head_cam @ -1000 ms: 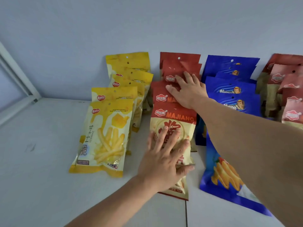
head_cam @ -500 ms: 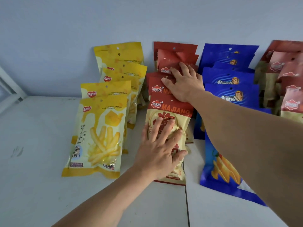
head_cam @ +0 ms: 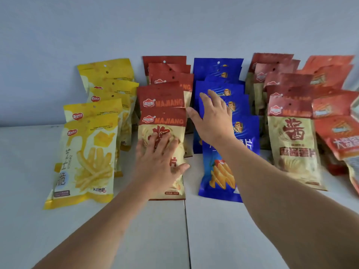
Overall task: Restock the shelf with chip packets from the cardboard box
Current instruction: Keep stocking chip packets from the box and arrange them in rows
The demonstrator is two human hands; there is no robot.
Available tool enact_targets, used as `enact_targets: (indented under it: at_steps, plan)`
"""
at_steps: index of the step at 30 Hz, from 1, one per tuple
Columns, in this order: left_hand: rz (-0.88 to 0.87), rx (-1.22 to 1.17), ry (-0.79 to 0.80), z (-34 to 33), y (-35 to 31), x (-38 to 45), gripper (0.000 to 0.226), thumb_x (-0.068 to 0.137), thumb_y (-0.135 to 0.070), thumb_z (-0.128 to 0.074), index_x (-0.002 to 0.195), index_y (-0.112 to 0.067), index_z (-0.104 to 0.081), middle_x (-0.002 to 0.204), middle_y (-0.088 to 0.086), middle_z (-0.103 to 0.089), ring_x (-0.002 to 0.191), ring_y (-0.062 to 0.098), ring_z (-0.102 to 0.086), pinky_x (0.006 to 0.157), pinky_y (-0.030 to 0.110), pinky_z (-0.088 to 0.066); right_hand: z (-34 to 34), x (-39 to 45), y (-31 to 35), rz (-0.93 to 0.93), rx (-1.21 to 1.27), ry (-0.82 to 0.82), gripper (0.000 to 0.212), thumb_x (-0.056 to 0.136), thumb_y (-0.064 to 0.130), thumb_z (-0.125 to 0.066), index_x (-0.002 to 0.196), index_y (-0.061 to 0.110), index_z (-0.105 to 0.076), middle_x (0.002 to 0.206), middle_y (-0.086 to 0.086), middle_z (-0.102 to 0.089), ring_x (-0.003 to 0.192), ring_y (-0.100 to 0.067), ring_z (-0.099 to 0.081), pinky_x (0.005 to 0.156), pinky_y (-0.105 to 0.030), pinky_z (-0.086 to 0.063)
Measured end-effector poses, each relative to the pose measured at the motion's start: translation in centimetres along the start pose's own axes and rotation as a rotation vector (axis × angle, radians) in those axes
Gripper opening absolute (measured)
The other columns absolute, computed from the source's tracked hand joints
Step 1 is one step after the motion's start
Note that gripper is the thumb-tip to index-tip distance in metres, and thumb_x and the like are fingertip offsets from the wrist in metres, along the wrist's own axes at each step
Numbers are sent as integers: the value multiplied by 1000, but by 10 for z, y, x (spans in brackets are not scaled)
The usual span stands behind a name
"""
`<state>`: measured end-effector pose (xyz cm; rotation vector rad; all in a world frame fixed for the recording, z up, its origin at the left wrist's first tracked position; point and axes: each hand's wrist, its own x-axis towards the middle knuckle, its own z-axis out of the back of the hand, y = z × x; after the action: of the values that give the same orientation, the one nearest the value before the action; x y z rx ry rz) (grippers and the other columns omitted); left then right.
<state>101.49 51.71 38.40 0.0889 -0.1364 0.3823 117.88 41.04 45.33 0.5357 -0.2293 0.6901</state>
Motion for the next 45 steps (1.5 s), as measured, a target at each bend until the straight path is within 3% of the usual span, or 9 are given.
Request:
enact_targets:
  at_steps: [7, 10, 14, 18, 21, 27, 34, 40, 45]
  plan:
    - [46, -244, -407, 11, -66, 7, 79, 95, -68, -36, 150, -12, -38, 158, 13, -36, 148, 33, -29, 117, 50, -30, 28, -60, -79, -135, 150, -45, 66, 100, 56, -44, 156, 23, -28, 165, 1, -20, 152, -19, -15, 121, -43, -17]
    - [143, -840, -243, 8, -111, 25, 85, 91, -69, -50, 157, -24, -23, 162, 2, -26, 150, 16, -25, 112, 39, -42, 29, -73, -100, -207, 246, -43, 72, 98, 57, -48, 157, 21, -26, 165, 0, -21, 152, -19, -17, 121, -43, -20]
    - [375, -1307, -121, 0, -136, 52, 99, 75, -78, -58, 156, -34, -21, 152, -6, -42, 132, 13, -52, 96, 35, -57, 21, -80, -119, -312, 447, -5, 81, 95, 58, -55, 158, 20, -20, 163, -1, -25, 150, -18, -25, 118, -46, -33]
    - [536, -1347, -86, -4, -133, 79, 100, 84, -65, -66, 159, -24, -14, 149, 1, -48, 123, 15, -60, 86, 30, -58, 17, -69, -131, -424, 601, 48, 90, 91, 60, -59, 158, 19, -17, 157, 0, -36, 138, -17, -45, 105, -42, -49]
    - [636, -1490, -37, -6, -128, 92, 83, 87, -54, -71, 153, -21, -31, 128, 3, -66, 98, 15, -73, 67, 26, -60, 14, -59, -136, -547, 763, 137, 82, 89, 60, -63, 153, 21, -28, 136, 1, -61, 104, -11, -69, 75, -27, -58]
    - [566, -1559, -42, -10, -128, 90, 48, 90, -44, -72, 131, -24, -56, 107, -4, -76, 88, 12, -77, 75, 32, -63, 6, -42, -137, -562, 900, 241, 66, 89, 58, -62, 142, 28, -40, 108, 6, -69, 83, -9, -74, 54, -18, -54]
    - [571, -1563, -35, -3, -114, 104, 49, 88, -42, -75, 129, -25, -55, 105, -4, -76, 82, 10, -77, 65, 27, -60, 5, -23, -139, -598, 942, 212, 76, 87, 67, -58, 147, 25, -36, 106, 2, -71, 80, -12, -75, 62, -25, -57]
    - [579, -1576, 0, 15, -105, 141, 52, 83, -55, -73, 125, -29, -58, 106, -7, -76, 87, 16, -77, 76, 38, -62, 13, 13, -143, -635, 938, 247, 88, 86, 80, -42, 156, 32, -23, 108, 8, -62, 89, -14, -71, 74, -34, -59]
    - [562, -1611, 47, 33, -97, 167, 37, 87, -53, -70, 115, -29, -65, 106, -5, -77, 92, 20, -76, 80, 41, -62, 17, 51, -144, -606, 1003, 308, 102, 72, 95, -39, 155, 37, -29, 146, 8, -50, 122, -18, -58, 92, -39, -51]
